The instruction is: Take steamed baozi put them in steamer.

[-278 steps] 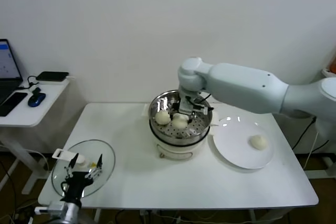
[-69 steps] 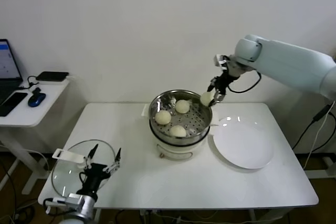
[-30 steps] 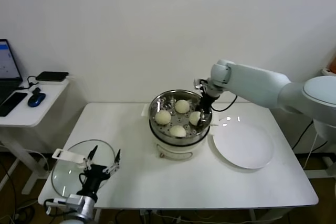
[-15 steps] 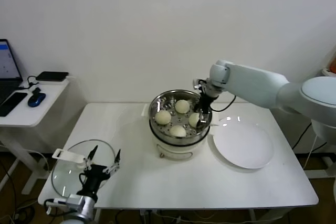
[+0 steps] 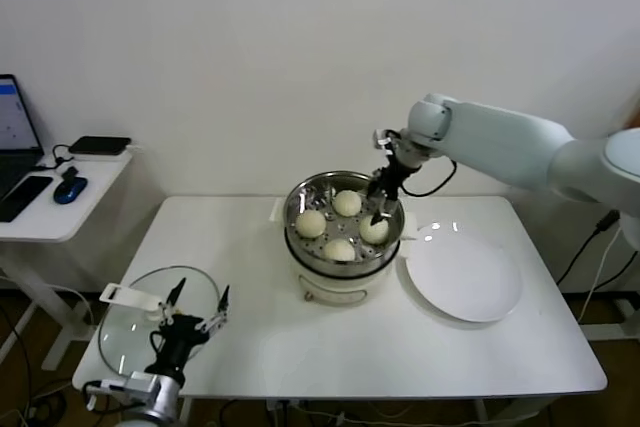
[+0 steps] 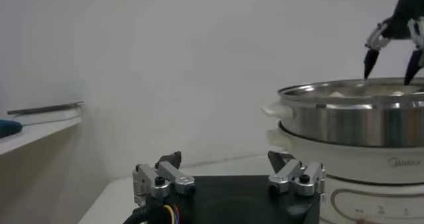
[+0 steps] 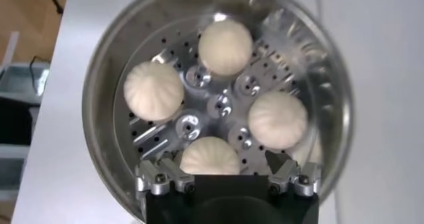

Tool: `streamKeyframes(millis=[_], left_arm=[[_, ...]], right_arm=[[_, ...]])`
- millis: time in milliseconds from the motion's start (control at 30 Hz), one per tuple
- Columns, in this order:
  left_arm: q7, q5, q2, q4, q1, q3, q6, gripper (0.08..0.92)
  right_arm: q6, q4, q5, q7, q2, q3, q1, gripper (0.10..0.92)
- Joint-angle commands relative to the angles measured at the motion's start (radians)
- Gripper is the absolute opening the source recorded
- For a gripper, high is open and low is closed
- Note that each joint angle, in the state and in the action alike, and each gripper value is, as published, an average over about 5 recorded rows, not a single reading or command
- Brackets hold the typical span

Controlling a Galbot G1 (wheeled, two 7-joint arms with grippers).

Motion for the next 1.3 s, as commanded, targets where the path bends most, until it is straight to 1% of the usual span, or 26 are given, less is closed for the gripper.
streamKeyframes(millis=[33, 233, 400, 500, 600, 667, 733, 833, 933, 1000, 1133, 1300], left_arm=[[0.000, -0.001, 0.005, -0.010, 0.005, 0.003, 0.000, 0.823], [-0.001, 0.002, 0.003, -0.023, 0.013, 0.006, 0.000, 0.823], [-0.011, 0.005, 0.001, -0.034, 0.018, 0.005, 0.001, 0.823], [-0.014, 0.006, -0.002, -0.042, 0.024, 0.004, 0.002, 0.823], [-0.007, 0.008, -0.004, -0.051, 0.033, 0.005, 0.004, 0.823], [-0.001, 0.012, -0.005, -0.055, 0.038, 0.008, 0.004, 0.823], [-0.001, 0.019, -0.008, -0.058, 0.040, 0.013, 0.002, 0.823], [-0.004, 0.029, -0.016, -0.068, 0.044, 0.021, 0.002, 0.823], [-0.008, 0.043, -0.027, -0.083, 0.050, 0.031, 0.003, 0.823], [-0.010, 0.053, -0.034, -0.090, 0.053, 0.037, 0.003, 0.823], [-0.016, 0.068, -0.046, -0.097, 0.056, 0.042, 0.003, 0.823], [-0.021, 0.066, -0.049, -0.098, 0.059, 0.035, 0.002, 0.823]], right_arm=[[0.007, 0.263, 0.059, 0.175, -0.219, 0.079, 0.072, 0.823], [-0.010, 0.452, -0.001, 0.338, -0.423, 0.226, -0.028, 0.823], [-0.015, 0.588, -0.056, 0.444, -0.591, 0.449, -0.216, 0.823], [-0.004, 0.662, -0.072, 0.519, -0.689, 0.666, -0.420, 0.823], [0.031, 0.729, -0.140, 0.566, -0.785, 0.878, -0.653, 0.823], [0.063, 0.756, -0.176, 0.599, -0.823, 0.991, -0.792, 0.823], [0.087, 0.779, -0.185, 0.650, -0.833, 1.171, -0.978, 0.823], [0.108, 0.821, -0.194, 0.719, -0.798, 1.505, -1.271, 0.823], [0.133, 0.868, -0.226, 0.759, -0.713, 1.795, -1.532, 0.823], [0.155, 0.890, -0.258, 0.775, -0.639, 1.932, -1.667, 0.823], [0.209, 0.923, -0.320, 0.789, -0.487, 2.110, -1.842, 0.823], [0.286, 0.963, -0.390, 0.794, -0.284, 2.234, -1.991, 0.823]])
